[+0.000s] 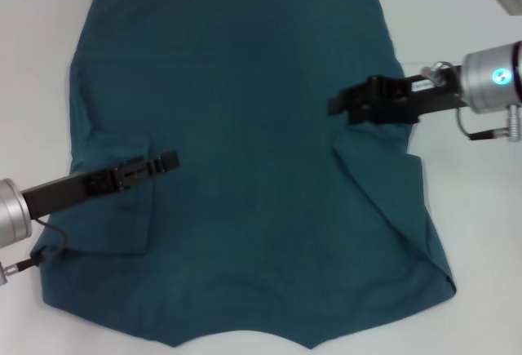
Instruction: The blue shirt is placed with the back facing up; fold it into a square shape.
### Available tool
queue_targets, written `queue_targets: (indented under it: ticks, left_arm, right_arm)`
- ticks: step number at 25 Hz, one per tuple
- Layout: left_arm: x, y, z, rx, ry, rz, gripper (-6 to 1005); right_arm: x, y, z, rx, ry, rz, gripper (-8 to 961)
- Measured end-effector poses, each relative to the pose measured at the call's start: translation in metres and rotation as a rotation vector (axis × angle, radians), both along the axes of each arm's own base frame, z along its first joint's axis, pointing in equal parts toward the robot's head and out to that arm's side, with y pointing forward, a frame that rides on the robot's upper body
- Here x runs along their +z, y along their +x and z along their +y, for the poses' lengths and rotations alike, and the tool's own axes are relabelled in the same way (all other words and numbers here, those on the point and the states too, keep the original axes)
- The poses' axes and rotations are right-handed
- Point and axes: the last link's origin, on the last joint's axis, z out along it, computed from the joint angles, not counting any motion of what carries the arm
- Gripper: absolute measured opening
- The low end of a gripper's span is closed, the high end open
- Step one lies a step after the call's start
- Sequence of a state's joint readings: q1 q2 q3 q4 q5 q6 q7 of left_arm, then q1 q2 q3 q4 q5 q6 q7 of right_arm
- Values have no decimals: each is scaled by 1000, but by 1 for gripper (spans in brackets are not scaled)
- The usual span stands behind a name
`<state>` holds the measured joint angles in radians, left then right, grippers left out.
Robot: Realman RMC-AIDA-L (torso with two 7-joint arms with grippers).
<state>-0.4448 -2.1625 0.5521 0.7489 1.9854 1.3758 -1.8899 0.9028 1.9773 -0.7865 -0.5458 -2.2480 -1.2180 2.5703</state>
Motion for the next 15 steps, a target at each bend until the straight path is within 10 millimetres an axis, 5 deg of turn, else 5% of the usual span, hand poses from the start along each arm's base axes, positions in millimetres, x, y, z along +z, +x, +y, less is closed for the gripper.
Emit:
queue_targets:
  ticks: [2,10,15]
  left_arm:
    - [2,-2,0,29,-2,-18,947]
    - [14,-11,-5,140,-19,-83,948]
    - [14,-13,-6,154,-14,-90,948]
  right_arm:
    - [8,7,-2,-1,-15,-23,494]
    - [51,53,-34,-42,-139,-61,542]
    - [56,81,-54,-127,-157,-60,574]
